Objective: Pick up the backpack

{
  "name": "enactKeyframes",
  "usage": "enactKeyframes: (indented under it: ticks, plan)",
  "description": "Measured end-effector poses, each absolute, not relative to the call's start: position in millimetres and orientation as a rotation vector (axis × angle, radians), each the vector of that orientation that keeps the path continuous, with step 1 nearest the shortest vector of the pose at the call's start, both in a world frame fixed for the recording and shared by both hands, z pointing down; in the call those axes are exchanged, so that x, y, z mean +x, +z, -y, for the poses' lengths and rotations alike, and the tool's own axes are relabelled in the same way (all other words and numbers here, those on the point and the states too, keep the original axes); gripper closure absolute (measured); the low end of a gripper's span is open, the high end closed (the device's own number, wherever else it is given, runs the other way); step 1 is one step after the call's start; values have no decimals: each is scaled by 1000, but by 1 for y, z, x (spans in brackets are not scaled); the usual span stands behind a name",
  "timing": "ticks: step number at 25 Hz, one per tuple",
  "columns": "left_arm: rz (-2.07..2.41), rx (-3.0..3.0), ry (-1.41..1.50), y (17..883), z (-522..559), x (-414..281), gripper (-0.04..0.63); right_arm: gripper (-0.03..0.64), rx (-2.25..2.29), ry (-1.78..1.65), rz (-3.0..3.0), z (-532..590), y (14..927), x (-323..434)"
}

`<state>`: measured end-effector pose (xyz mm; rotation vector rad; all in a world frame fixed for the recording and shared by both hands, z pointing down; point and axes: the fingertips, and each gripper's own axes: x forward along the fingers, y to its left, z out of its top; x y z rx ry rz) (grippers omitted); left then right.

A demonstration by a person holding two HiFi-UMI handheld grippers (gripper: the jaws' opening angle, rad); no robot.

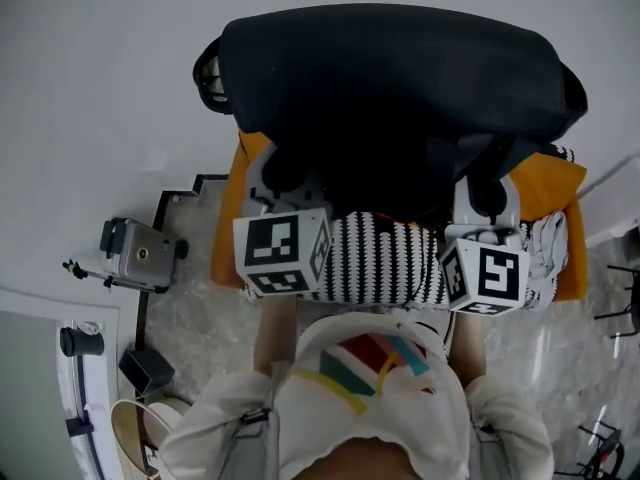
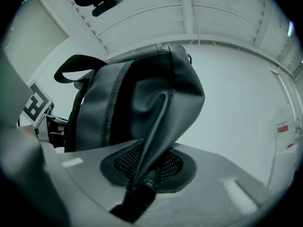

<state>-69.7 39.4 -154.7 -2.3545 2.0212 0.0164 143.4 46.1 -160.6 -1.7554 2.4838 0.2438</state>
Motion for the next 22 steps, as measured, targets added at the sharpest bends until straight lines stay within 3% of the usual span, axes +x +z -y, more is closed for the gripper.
enactKeyframes:
  ticks: [22]
  plan:
    - [-2092, -2236, 12, -124, -86, -92, 515, 540, -1742, 173, -2514, -80, -120, 122]
